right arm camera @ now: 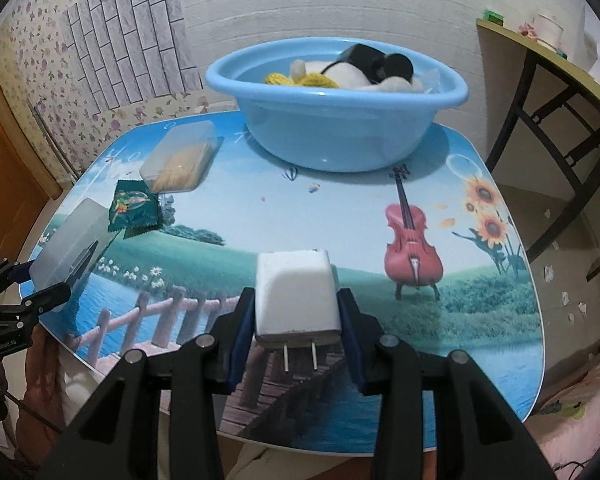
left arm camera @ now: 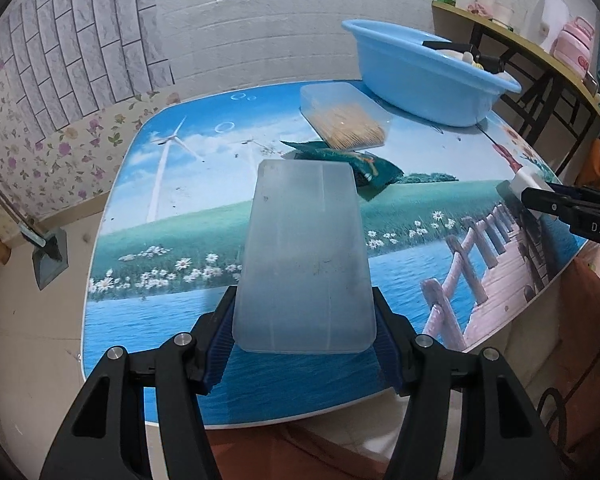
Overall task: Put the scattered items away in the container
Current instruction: 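Lift the clear box and white charger off the table, then carry the clear box and white charger over the blue basin and release them, then withdraw both tools from the basin toward the toothpick box and green packet, then grasp the green snack packet with the left tool while the right tool grasps the toothpick box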
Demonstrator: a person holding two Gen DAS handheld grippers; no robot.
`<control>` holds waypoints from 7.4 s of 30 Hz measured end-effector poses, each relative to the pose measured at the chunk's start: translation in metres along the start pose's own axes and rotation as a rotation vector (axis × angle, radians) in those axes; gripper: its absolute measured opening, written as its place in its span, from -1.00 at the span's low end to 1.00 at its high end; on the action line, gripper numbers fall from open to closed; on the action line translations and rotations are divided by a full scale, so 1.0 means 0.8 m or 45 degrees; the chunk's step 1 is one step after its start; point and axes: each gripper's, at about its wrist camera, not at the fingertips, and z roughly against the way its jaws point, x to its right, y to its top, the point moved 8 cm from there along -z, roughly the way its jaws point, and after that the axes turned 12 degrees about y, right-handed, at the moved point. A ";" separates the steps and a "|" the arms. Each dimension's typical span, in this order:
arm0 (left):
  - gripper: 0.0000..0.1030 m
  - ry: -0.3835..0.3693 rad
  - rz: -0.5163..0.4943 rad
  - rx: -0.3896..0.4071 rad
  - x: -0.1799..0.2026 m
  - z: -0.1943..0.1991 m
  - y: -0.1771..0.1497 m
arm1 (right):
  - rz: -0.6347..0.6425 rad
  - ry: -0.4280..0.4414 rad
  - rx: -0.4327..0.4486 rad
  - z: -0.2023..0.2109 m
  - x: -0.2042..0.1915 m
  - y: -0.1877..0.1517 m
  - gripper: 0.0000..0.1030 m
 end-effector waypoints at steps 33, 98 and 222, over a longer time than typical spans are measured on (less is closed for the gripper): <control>0.84 -0.006 0.004 0.074 0.018 -0.040 0.041 | 0.063 -0.018 -0.002 -0.023 -0.004 -0.006 -0.19; 0.19 -0.062 0.067 0.570 0.035 0.108 0.142 | 0.117 0.105 0.402 0.086 -0.014 0.061 -0.26; -0.35 -0.165 0.081 0.129 0.003 -0.058 0.091 | 0.147 0.287 -0.049 -0.143 -0.114 0.130 0.20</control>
